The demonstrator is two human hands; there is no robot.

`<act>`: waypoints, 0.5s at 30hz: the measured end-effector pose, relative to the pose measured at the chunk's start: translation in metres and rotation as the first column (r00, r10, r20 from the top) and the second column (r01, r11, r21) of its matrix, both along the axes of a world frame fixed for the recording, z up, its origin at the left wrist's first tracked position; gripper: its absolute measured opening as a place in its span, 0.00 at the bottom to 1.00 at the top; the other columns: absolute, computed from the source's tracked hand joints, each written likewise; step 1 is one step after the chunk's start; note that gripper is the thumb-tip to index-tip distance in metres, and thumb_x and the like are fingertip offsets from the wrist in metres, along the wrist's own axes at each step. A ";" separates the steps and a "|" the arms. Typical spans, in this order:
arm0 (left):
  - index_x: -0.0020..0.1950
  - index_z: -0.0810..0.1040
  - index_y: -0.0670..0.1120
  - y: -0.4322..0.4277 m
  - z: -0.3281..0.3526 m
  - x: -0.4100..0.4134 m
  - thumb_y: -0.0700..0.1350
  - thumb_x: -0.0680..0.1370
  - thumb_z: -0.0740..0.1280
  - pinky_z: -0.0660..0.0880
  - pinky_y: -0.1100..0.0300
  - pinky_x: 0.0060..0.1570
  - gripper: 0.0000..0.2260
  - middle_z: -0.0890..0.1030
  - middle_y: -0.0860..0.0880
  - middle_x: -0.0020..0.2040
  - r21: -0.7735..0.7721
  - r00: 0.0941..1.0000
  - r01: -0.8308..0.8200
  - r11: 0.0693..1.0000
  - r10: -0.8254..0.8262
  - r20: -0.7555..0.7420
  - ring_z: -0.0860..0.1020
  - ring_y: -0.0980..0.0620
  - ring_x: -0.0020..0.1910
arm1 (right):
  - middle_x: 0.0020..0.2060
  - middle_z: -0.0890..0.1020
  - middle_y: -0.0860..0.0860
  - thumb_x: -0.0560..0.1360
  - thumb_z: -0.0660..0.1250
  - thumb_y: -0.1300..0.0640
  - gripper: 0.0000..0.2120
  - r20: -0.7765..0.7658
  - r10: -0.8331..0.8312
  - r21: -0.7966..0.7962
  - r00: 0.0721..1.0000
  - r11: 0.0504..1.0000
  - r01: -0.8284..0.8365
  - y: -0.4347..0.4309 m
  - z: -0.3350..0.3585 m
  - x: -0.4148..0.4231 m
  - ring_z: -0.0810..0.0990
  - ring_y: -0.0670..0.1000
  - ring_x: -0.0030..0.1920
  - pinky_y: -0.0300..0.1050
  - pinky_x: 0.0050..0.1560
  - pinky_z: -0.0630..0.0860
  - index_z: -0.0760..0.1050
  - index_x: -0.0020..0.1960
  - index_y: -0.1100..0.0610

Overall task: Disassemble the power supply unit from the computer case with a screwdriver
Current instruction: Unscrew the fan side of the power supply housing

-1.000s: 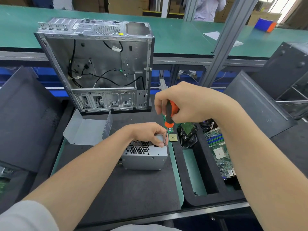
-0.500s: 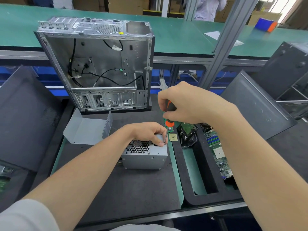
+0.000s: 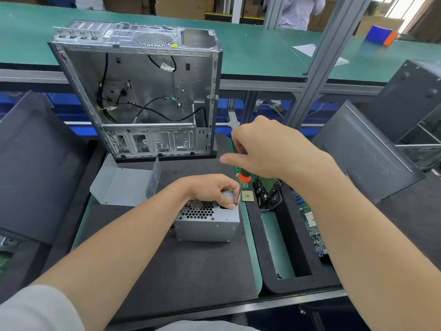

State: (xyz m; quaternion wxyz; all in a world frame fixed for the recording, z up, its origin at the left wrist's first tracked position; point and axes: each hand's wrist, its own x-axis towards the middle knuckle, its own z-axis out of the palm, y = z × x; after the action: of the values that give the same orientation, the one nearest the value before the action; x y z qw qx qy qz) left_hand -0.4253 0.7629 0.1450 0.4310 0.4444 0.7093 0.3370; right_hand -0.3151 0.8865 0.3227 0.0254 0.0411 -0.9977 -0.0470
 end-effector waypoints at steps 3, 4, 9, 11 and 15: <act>0.51 0.78 0.39 0.000 0.001 0.000 0.34 0.79 0.71 0.71 0.73 0.37 0.03 0.80 0.64 0.37 0.001 1.000 0.008 1.000 -0.008 0.004 0.76 0.64 0.35 | 0.40 0.76 0.50 0.79 0.69 0.42 0.14 0.032 0.059 -0.033 0.998 0.998 -0.058 0.000 -0.001 -0.002 0.77 0.55 0.41 0.43 0.30 0.66 0.74 0.47 0.53; 0.51 0.78 0.40 0.000 0.002 0.001 0.34 0.79 0.71 0.71 0.74 0.37 0.04 0.80 0.64 0.37 0.003 1.000 0.009 1.000 -0.009 0.005 0.76 0.64 0.35 | 0.42 0.78 0.48 0.78 0.70 0.45 0.10 0.053 0.077 -0.064 0.996 0.995 -0.073 0.001 0.000 -0.001 0.78 0.54 0.43 0.44 0.31 0.69 0.75 0.47 0.52; 0.51 0.78 0.38 -0.001 0.004 0.002 0.34 0.79 0.72 0.71 0.73 0.39 0.03 0.80 0.64 0.36 0.008 0.999 0.014 1.000 -0.014 -0.029 0.75 0.64 0.34 | 0.39 0.75 0.39 0.73 0.75 0.55 0.08 0.136 0.203 -0.205 0.970 0.963 -0.173 0.006 0.010 0.003 0.77 0.45 0.43 0.46 0.41 0.77 0.77 0.49 0.48; 0.50 0.79 0.40 0.000 0.004 0.003 0.35 0.79 0.72 0.71 0.71 0.40 0.04 0.80 0.63 0.37 0.015 0.999 0.022 1.000 -0.021 -0.027 0.76 0.62 0.36 | 0.39 0.73 0.37 0.71 0.75 0.58 0.12 0.163 0.238 -0.207 0.957 0.957 -0.203 0.006 0.012 0.003 0.75 0.48 0.46 0.46 0.43 0.75 0.77 0.50 0.47; 0.52 0.82 0.42 -0.001 0.005 0.003 0.37 0.79 0.73 0.74 0.61 0.44 0.04 0.81 0.55 0.42 0.007 1.000 0.010 1.000 -0.010 -0.003 0.76 0.56 0.39 | 0.38 0.69 0.38 0.70 0.76 0.59 0.16 0.154 0.254 -0.188 0.955 0.956 -0.224 0.007 0.012 0.002 0.71 0.49 0.47 0.45 0.42 0.70 0.76 0.52 0.46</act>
State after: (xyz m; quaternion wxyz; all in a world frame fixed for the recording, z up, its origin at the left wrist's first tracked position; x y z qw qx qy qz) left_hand -0.4222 0.7621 0.1495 0.4302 0.4501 0.7064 0.3367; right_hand -0.3131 0.8932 0.3347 -0.0541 0.1636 -0.9840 0.0446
